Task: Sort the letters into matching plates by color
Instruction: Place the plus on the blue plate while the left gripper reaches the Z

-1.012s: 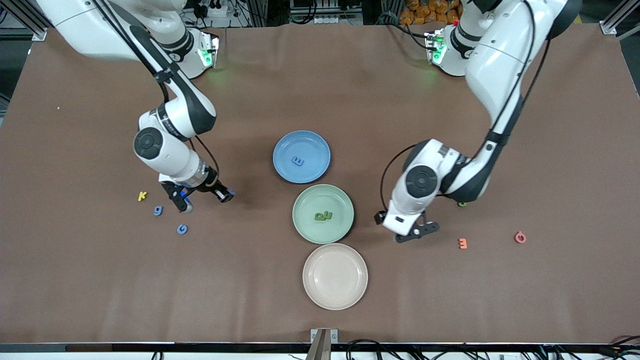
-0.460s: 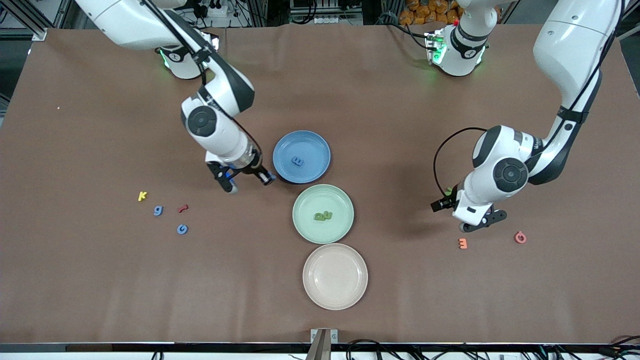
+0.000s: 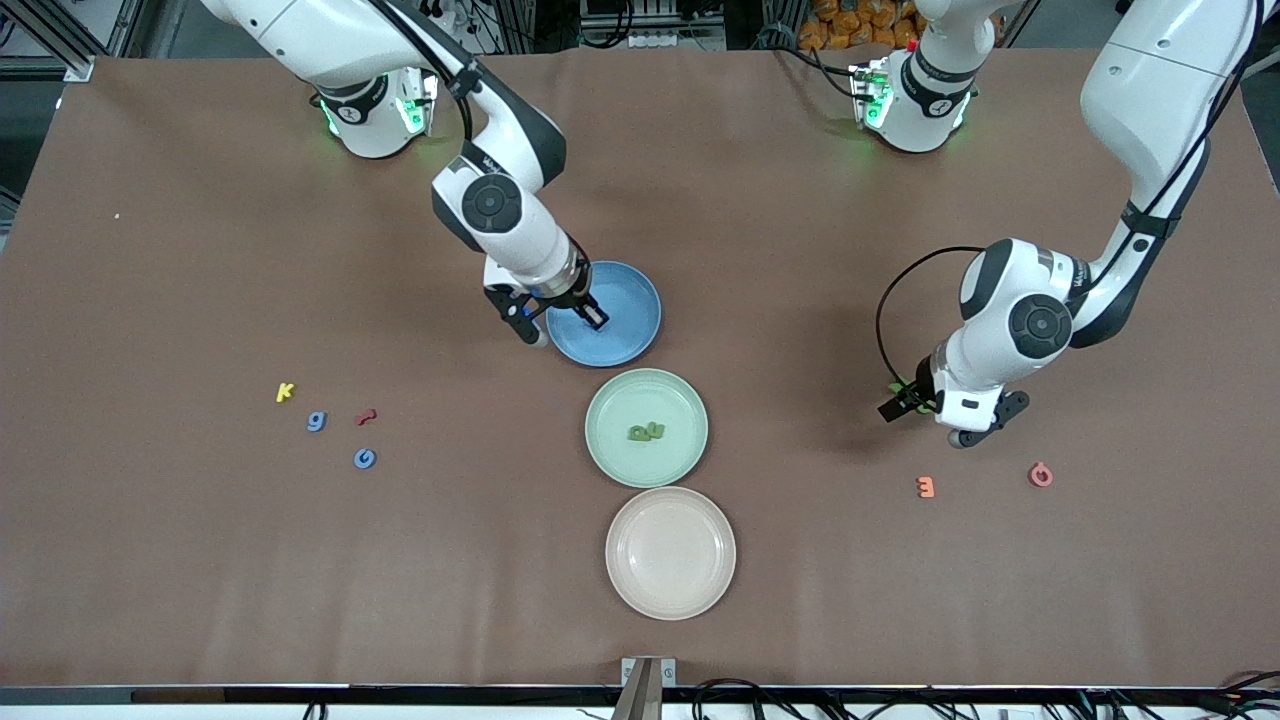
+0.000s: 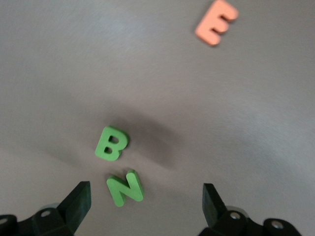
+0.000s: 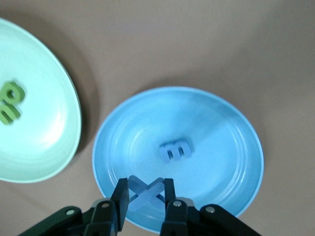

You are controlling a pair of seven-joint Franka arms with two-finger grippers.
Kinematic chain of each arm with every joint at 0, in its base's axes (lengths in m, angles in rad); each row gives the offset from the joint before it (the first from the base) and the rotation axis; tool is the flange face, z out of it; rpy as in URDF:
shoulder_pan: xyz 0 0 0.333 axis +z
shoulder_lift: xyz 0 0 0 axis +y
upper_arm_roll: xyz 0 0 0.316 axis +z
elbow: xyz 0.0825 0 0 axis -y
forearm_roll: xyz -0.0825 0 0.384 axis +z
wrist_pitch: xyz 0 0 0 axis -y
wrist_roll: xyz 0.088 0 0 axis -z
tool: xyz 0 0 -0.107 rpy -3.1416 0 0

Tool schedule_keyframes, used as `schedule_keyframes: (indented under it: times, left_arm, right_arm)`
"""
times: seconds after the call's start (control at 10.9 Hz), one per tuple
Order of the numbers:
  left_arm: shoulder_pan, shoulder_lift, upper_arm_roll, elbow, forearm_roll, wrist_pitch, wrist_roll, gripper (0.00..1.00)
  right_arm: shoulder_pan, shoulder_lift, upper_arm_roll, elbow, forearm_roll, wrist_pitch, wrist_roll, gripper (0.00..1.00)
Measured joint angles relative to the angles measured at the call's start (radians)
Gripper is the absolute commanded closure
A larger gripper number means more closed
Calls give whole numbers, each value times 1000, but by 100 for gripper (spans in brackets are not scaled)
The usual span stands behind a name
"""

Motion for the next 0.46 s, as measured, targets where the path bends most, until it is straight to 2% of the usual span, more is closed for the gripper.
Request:
schedule_keyframes:
  times: [0.09, 0.18, 0.28, 0.46]
  left_arm:
    - [1, -2, 0, -23, 17, 16, -84, 0]
    - [1, -4, -2, -40, 67, 19, -178, 0]
    - [0, -6, -4, -57, 120, 20, -275, 0]
    - [0, -5, -6, -81, 210, 20, -428, 0]
  right_arm:
    - [16, 5, 0, 0, 0, -1, 6, 59]
    - [29, 9, 0, 0, 0, -4, 7, 48]
    - [39, 14, 0, 0, -1, -10, 8, 43]
    - [40, 17, -4, 0, -9, -30, 9, 43]
